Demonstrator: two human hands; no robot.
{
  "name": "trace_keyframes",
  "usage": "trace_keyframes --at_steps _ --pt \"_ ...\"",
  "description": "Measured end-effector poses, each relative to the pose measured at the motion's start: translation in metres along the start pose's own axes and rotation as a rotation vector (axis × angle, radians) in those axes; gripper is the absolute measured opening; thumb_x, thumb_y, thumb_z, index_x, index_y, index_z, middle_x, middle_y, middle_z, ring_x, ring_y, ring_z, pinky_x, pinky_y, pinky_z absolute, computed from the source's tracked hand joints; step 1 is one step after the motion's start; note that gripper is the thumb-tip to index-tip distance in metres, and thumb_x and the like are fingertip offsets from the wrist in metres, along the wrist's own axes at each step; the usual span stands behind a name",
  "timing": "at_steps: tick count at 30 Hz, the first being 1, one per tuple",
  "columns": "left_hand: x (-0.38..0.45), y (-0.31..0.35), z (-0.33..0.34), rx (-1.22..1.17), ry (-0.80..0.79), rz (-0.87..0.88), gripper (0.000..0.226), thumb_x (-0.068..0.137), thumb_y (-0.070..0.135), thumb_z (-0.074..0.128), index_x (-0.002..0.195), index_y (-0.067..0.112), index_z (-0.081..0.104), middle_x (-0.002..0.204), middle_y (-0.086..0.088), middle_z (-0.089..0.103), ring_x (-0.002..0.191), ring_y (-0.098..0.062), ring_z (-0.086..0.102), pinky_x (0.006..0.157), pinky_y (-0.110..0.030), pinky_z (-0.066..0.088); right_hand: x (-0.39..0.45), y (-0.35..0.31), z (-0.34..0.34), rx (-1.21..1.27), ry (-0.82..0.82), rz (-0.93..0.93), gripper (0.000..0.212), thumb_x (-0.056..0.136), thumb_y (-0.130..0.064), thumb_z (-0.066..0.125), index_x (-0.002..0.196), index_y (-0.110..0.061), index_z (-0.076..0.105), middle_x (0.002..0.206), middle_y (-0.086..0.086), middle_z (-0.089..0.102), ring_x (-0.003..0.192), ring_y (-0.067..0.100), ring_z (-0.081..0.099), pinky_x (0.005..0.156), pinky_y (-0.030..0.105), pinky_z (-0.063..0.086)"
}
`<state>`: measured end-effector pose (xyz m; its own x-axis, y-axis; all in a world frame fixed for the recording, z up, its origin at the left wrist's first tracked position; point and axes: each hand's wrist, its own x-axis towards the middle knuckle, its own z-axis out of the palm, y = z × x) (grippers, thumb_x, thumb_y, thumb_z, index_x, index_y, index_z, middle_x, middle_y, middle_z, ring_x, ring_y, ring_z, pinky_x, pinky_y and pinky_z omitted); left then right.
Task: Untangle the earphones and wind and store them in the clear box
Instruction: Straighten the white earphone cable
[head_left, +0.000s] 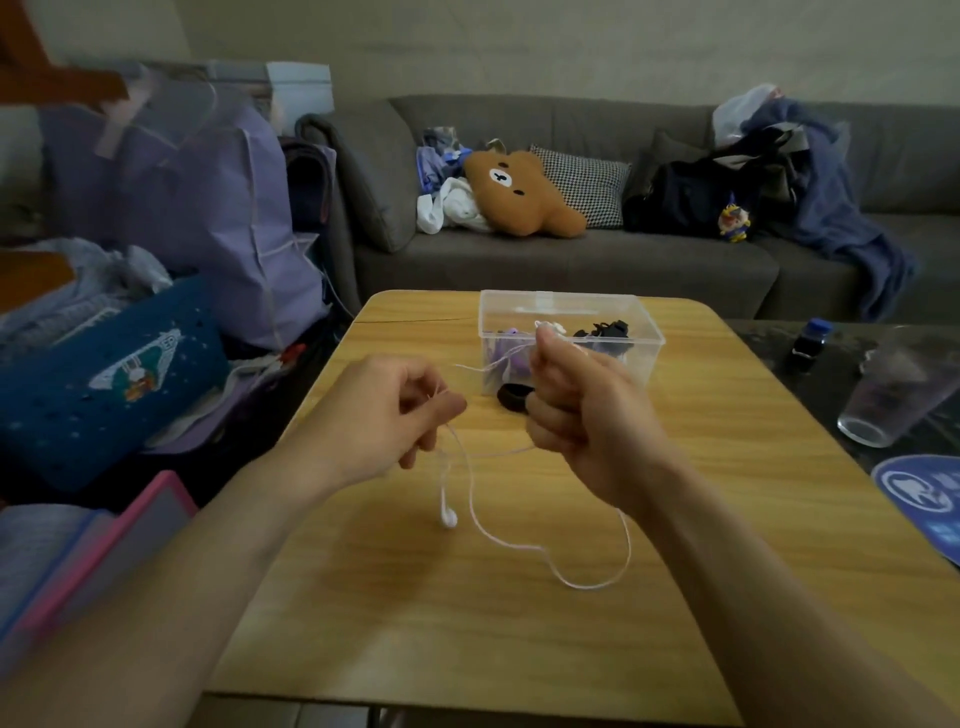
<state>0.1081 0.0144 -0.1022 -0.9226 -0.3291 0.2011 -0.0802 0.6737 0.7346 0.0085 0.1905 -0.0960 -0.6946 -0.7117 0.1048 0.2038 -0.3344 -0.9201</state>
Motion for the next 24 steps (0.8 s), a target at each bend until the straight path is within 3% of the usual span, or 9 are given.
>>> trace_keyframes --at_steps 3,6,8,11,14,16,19,21,24 --pt "0.002 -0.012 0.000 0.043 -0.018 -0.021 0.014 0.094 0.026 0.066 0.085 0.015 0.067 0.065 -0.002 0.071 0.057 -0.016 0.067 0.059 -0.030 0.058 0.002 -0.007 -0.008 0.076 0.007 -0.023 0.015 0.091 -0.025 0.058 0.086 -0.012 0.063 0.051 -0.009 0.023 0.040 0.005 0.018 0.040 0.022 0.013" --pt "0.006 -0.017 -0.002 0.003 0.096 -0.019 0.014 0.093 0.026 0.067 0.085 0.014 0.068 0.066 0.000 0.073 0.057 -0.013 0.067 0.054 -0.015 0.050 0.003 -0.010 -0.016 0.143 0.036 -0.005 0.021 0.087 -0.027 0.060 0.096 -0.009 0.067 0.051 -0.010 0.022 0.039 0.004 0.017 0.037 0.020 0.013" --pt "0.007 -0.016 -0.002 -0.111 0.186 -0.022 0.014 0.094 0.023 0.067 0.085 0.011 0.069 0.067 -0.002 0.073 0.055 -0.014 0.067 0.051 -0.014 0.048 0.002 -0.010 -0.022 0.121 0.015 0.000 0.021 0.087 -0.022 0.061 0.100 -0.007 0.067 0.052 -0.009 0.022 0.040 0.004 0.017 0.037 0.019 0.013" --pt "0.010 -0.015 -0.002 -0.349 0.348 -0.071 0.012 0.095 0.015 0.064 0.088 0.008 0.070 0.068 -0.006 0.070 0.050 -0.011 0.063 0.047 -0.016 0.047 0.000 -0.010 -0.035 -0.153 -0.023 0.012 0.023 0.084 -0.012 0.068 0.104 -0.001 0.067 0.054 -0.002 0.034 0.043 0.007 0.024 0.040 0.020 0.019" --pt "0.012 -0.015 -0.005 -0.595 0.447 -0.157 0.009 0.094 0.014 0.064 0.091 0.008 0.071 0.065 -0.001 0.067 0.051 -0.007 0.060 0.051 -0.017 0.048 -0.001 -0.005 -0.040 -0.636 0.220 -0.071 0.017 0.084 -0.001 0.074 0.097 -0.011 0.073 0.067 0.006 0.052 0.052 0.012 0.044 0.049 0.021 0.039" --pt "0.013 -0.015 -0.005 -0.661 0.409 -0.187 0.009 0.093 0.015 0.066 0.091 0.008 0.072 0.065 0.000 0.068 0.059 -0.009 0.065 0.060 -0.019 0.053 0.002 0.000 -0.042 -0.706 0.389 -0.150 0.020 0.084 -0.001 0.074 0.096 -0.017 0.073 0.069 0.003 0.055 0.059 0.013 0.049 0.054 0.021 0.045" --pt "0.012 -0.017 -0.001 -0.596 0.322 -0.229 0.014 0.090 0.021 0.069 0.087 0.008 0.073 0.065 -0.003 0.068 0.070 -0.016 0.069 0.075 -0.030 0.055 0.003 -0.004 -0.042 -0.371 0.417 -0.144 0.003 0.086 -0.010 0.072 0.087 -0.011 0.070 0.063 0.000 0.057 0.055 0.013 0.050 0.051 0.023 0.046" --pt "0.010 -0.018 0.003 -0.408 0.272 -0.220 0.022 0.086 0.031 0.074 0.080 0.010 0.074 0.062 -0.002 0.068 0.067 -0.013 0.065 0.074 -0.025 0.051 0.001 -0.007 -0.041 0.012 0.295 0.029 0.016 0.083 -0.028 0.068 0.078 -0.014 0.064 0.056 -0.004 0.049 0.050 0.010 0.045 0.051 0.023 0.042" --pt "0.007 -0.017 0.008 -0.318 0.272 -0.207 0.024 0.083 0.035 0.077 0.075 0.013 0.074 0.057 0.001 0.065 0.059 -0.012 0.061 0.069 -0.021 0.050 0.001 -0.007 -0.043 0.160 0.230 0.211 0.039 0.078 -0.051 0.062 0.076 -0.013 0.065 0.051 -0.006 0.032 0.043 0.010 0.030 0.047 0.024 0.030"
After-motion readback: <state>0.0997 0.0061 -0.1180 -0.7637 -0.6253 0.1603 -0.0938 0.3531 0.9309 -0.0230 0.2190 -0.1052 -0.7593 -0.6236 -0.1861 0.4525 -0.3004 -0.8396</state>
